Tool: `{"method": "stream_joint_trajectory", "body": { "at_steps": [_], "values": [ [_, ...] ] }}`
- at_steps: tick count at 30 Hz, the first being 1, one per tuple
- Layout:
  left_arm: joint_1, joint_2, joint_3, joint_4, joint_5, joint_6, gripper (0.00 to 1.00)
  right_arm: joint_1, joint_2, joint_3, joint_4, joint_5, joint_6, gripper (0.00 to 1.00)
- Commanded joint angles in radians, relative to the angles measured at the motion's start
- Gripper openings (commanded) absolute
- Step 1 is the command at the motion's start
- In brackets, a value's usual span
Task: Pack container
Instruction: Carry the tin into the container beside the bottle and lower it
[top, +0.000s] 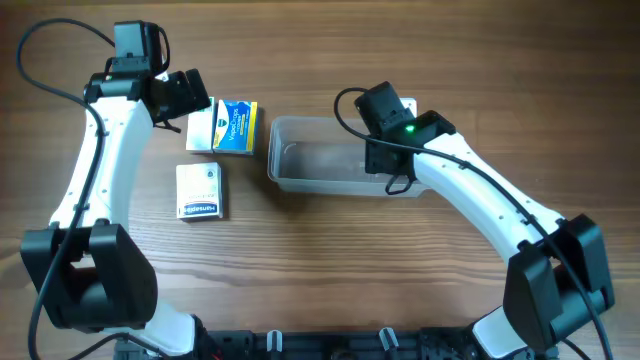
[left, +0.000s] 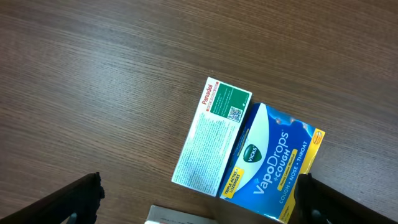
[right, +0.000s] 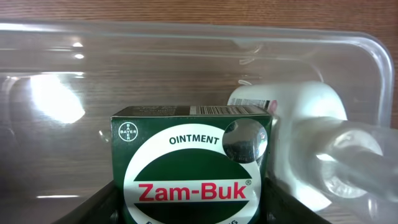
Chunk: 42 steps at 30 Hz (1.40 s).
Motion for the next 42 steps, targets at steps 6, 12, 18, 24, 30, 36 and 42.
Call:
{"method": "stream_joint_trajectory", "body": {
  "at_steps": [6, 12, 18, 24, 30, 36, 42],
  "values": [
    [0.002, 0.001, 0.021, -0.001, -0.013, -0.009, 1.0, -0.001, 0.01, -0.015, 0.006, 0.024, -0.007, 0.56],
    [0.002, 0.001, 0.021, -0.001, -0.013, -0.009, 1.0, -0.001, 0.013, -0.034, 0.01, 0.024, -0.006, 0.57],
    [0.002, 0.001, 0.021, -0.001, -0.013, -0.009, 1.0, 0.0, 0.013, -0.035, 0.008, 0.024, -0.007, 0.74],
    [0.002, 0.001, 0.021, -0.001, -0.013, -0.009, 1.0, 0.0, 0.013, -0.035, 0.008, 0.018, -0.007, 0.83],
    [0.002, 0.001, 0.021, -0.001, -0.013, -0.009, 1.0, 0.0, 0.012, -0.035, 0.032, -0.076, -0.013, 0.79],
    [0.002, 0.001, 0.021, -0.001, -0.013, -0.009, 1.0, 0.0, 0.013, -0.035, 0.125, -0.188, -0.072, 0.08],
    [0.002, 0.001, 0.021, -0.001, -0.013, -0.009, 1.0, 0.0, 0.014, -0.035, 0.202, -0.222, -0.086, 0.04]
  ]
}}
